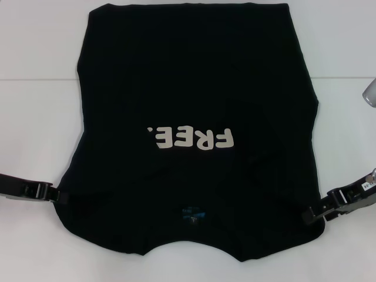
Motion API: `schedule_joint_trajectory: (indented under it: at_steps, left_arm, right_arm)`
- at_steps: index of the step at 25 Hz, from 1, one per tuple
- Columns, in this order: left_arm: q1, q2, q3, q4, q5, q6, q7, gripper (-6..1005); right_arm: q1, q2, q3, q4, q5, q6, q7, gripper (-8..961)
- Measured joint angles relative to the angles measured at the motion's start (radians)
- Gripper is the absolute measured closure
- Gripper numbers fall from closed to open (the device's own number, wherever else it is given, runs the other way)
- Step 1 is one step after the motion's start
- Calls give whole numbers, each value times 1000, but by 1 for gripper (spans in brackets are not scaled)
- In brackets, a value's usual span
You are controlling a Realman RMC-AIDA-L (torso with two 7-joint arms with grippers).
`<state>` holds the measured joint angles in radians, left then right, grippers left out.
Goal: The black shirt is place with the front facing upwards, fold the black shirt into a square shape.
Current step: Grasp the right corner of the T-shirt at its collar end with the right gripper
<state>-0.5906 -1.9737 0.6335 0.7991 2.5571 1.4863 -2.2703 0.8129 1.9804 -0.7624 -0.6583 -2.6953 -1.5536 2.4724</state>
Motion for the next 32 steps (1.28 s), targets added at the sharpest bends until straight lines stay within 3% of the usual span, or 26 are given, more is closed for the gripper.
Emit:
schedule_joint_trajectory:
  at_steps: [14, 25, 27, 32]
  left_arm:
    - [0, -2, 0, 0, 0, 0, -4, 962]
    - [0, -2, -2, -2, 0, 0, 0, 961]
    - [0, -2, -2, -7, 0, 0, 1, 961]
    - [-1, 4, -2, -25, -19, -1, 6, 962]
  right_arm:
    - [11, 4, -53, 10, 0, 1, 0, 340]
    - [18, 6, -109, 1, 0, 1, 19, 576]
    - [21, 6, -114, 1, -3, 0, 21, 783]
    - [26, 6, -112, 0, -21, -2, 22, 884]
